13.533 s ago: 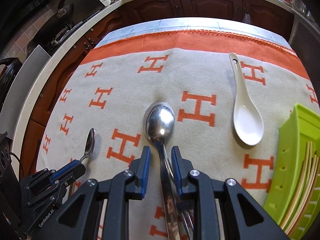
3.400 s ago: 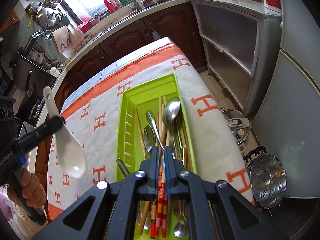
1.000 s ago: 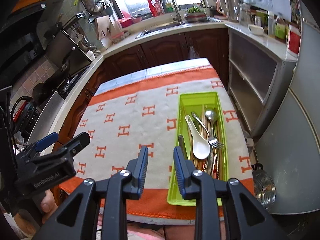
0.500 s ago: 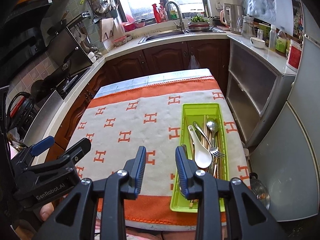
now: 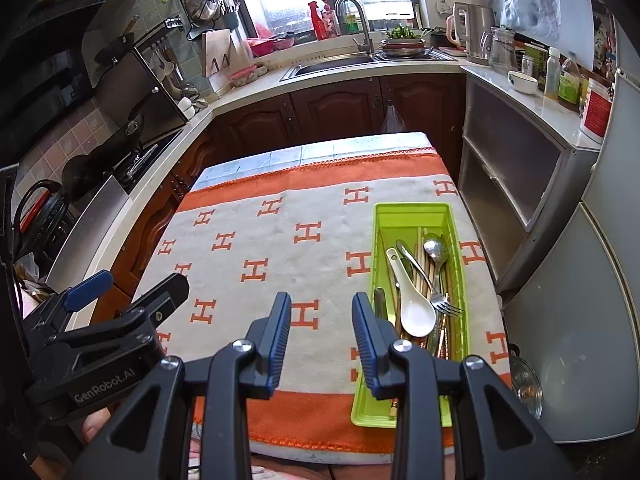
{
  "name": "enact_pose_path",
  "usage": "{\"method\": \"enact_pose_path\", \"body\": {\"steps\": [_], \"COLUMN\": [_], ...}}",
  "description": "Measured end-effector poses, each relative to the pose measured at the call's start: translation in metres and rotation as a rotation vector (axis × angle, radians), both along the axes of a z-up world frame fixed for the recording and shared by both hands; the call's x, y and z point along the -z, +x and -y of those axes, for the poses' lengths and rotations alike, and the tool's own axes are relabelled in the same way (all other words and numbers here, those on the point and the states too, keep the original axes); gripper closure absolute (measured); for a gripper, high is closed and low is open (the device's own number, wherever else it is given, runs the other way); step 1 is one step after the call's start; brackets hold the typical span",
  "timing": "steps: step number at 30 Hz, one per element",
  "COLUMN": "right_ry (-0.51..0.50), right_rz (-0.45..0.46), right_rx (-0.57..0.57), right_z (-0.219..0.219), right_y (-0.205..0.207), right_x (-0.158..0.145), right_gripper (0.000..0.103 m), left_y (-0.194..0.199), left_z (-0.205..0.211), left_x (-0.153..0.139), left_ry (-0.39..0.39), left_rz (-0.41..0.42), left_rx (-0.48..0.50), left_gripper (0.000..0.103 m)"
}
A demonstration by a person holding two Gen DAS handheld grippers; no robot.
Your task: Organize utensils
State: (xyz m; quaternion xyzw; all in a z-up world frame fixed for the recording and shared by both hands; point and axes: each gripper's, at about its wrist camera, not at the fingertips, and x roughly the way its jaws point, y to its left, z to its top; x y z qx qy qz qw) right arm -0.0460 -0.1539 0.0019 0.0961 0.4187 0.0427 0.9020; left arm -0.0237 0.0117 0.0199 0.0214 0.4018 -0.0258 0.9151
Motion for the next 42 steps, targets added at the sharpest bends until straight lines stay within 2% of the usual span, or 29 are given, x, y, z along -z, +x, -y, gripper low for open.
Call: {"method": "enact_pose_path", "body": {"steps": [42], "right_ry": [0.000], "right_rz": [-0.003], "right_rx": [0.001], "right_z": [-0.006], "right_y": [0.002], "right_x": [0.000], "right_gripper": [0.071], "left_y": [0.009], "left_z": [-0.002], "left_x": [0.014], "left_ry": [-0.014], "left_rz": [-0.041], "left_rx": [0.012], "left_gripper": [0.001]}}
